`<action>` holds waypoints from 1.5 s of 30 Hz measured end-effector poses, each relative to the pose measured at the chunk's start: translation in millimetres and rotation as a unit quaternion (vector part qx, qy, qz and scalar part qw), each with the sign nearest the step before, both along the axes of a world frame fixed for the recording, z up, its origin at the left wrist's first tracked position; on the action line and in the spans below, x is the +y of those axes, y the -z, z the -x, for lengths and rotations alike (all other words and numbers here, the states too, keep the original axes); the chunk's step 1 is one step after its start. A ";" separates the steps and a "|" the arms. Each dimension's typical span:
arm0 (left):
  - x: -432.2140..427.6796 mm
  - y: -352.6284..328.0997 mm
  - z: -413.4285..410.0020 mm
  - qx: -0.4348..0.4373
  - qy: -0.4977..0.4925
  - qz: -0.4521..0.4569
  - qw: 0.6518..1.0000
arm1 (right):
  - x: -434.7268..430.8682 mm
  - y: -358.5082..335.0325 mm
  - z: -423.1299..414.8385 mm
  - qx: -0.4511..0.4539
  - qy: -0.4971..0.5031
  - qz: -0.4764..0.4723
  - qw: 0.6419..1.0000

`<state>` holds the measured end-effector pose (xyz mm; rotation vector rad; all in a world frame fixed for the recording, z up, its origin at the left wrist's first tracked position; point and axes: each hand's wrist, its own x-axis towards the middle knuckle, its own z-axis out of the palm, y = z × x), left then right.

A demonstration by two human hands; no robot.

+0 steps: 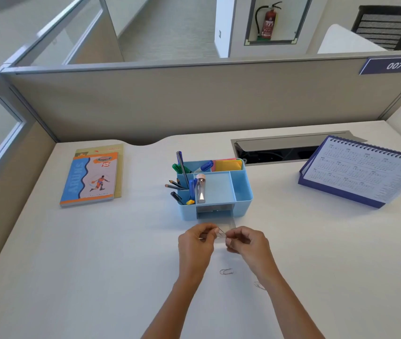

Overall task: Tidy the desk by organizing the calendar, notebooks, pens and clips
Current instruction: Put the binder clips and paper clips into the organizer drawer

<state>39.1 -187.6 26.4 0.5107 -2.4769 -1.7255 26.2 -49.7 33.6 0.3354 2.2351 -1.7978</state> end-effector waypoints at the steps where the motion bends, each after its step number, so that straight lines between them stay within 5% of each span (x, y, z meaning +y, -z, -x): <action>1: -2.6 1.1 1.4 0.005 -0.002 0.035 0.999 | 1.5 3.3 -3.1 0.009 -0.024 -0.066 0.997; 4: -9.7 0.8 3.7 -0.001 0.017 0.204 0.979 | 9.0 16.5 -21.5 0.054 -0.218 -0.298 0.928; 6: -13.5 0.3 6.2 0.001 0.017 0.252 0.968 | 11.4 27.1 -36.7 0.081 -0.302 -0.366 0.877; 13: -15.7 6.5 6.0 0.012 0.025 0.265 0.964 | 8.1 29.6 -44.1 0.066 -0.297 -0.350 0.886; 16: -15.0 7.9 1.3 0.050 0.038 0.248 0.967 | 4.6 23.1 -35.8 0.030 -0.206 -0.265 0.942; 19: -14.0 12.9 -4.6 0.108 0.070 0.236 0.963 | -0.4 14.3 -20.9 -0.013 -0.046 -0.082 0.996; 22: -10.0 14.1 -10.2 0.097 0.104 0.161 0.977 | -6.4 3.1 -7.1 -0.026 0.008 0.042 0.999; 28: -5.2 4.2 -0.6 0.054 0.067 0.075 0.993 | -7.5 -3.4 3.5 -0.007 0.018 0.055 0.998; 32: -11.7 4.3 9.8 0.057 0.020 0.116 0.991 | 19.8 -1.5 3.0 0.009 0.026 -0.049 0.998; 37: -18.3 6.4 16.5 0.017 0.021 0.201 0.979 | 71.4 3.2 -20.7 -0.038 -0.167 -0.311 0.935; 40: -18.6 9.7 15.4 0.011 0.021 0.217 0.976 | 77.8 10.8 -42.7 -0.078 -0.241 -0.347 0.903; 45: -22.3 11.0 8.6 0.022 0.002 0.206 0.978 | 71.1 25.3 -54.6 -0.011 -0.250 -0.385 0.888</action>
